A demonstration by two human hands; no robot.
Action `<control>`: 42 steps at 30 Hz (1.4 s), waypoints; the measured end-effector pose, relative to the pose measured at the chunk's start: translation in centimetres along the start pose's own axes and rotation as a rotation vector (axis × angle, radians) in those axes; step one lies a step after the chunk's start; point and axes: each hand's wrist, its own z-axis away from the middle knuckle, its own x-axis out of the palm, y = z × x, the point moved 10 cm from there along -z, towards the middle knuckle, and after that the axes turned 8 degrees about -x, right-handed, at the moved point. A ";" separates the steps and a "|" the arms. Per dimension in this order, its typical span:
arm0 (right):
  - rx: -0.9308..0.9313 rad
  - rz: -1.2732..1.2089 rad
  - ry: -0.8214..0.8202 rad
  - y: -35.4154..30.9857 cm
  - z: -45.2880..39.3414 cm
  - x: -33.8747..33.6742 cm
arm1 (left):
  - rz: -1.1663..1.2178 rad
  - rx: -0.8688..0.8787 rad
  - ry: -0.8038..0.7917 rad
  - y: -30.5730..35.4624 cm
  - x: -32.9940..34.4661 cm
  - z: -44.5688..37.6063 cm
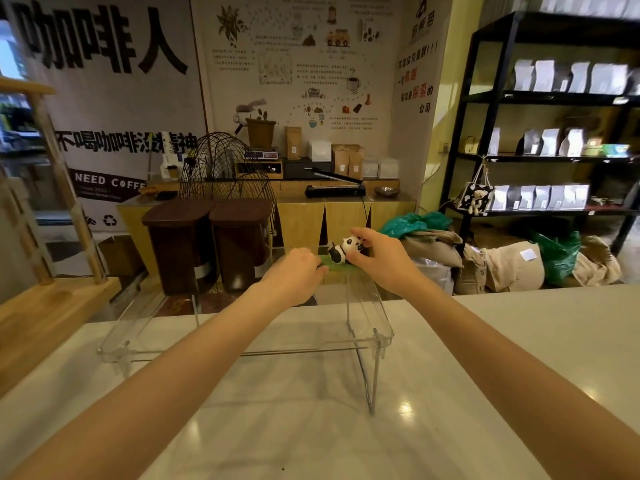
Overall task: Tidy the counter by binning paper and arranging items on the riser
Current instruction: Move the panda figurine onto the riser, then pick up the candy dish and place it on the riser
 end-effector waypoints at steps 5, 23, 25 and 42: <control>-0.019 -0.002 0.005 -1.9 3.6 -1.0 | -0.146 0.011 -0.094 0.0 1.5 0.9; -0.136 -0.083 -0.140 -7.4 26.5 -0.7 | 0.135 0.123 0.175 3.0 -2.2 15.0; -0.129 -0.101 -0.175 -7.6 28.1 -0.2 | 0.161 0.148 0.193 3.4 -1.7 18.3; -0.026 -0.186 -0.237 -8.1 33.1 2.0 | 0.296 -0.130 0.015 -1.2 8.6 32.1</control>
